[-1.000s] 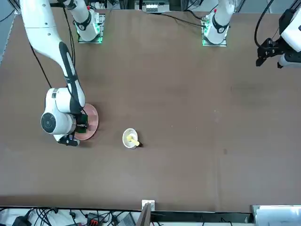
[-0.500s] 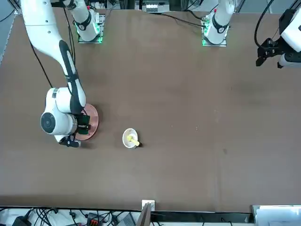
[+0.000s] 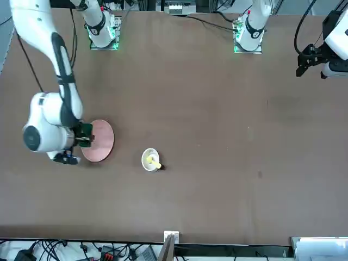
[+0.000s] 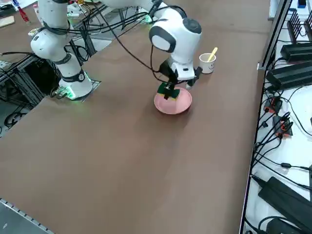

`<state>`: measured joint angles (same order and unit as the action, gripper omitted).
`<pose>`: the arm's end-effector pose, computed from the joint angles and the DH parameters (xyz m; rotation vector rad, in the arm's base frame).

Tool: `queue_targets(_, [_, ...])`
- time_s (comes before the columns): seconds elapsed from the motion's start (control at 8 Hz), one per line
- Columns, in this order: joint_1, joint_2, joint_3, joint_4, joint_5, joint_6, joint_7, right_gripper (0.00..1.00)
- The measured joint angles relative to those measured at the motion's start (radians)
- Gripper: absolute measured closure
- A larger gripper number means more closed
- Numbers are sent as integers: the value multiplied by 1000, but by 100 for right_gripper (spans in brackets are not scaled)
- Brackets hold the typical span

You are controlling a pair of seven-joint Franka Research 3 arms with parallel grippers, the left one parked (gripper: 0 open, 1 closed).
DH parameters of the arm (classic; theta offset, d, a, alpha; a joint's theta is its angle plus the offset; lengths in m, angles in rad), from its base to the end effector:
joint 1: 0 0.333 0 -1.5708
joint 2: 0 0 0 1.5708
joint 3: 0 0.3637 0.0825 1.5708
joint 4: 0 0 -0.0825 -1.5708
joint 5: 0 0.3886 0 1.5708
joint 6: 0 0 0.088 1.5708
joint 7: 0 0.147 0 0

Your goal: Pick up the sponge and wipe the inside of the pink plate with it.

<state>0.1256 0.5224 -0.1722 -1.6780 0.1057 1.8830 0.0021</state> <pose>0.6541 -0.0082 0.2816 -3.0884 0.1355 0.4800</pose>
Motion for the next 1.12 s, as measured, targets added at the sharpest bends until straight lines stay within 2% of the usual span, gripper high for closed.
queue_targets(0.38, [-98, -11, -5, -56, -117, 34, -79, 48])
queue_targets(0.75, [-193, -9, -8, -131, -126, 155, -237, 47])
queue_targets(1.12, [-249, -2, -8, -222, -162, 287, -297, 45])
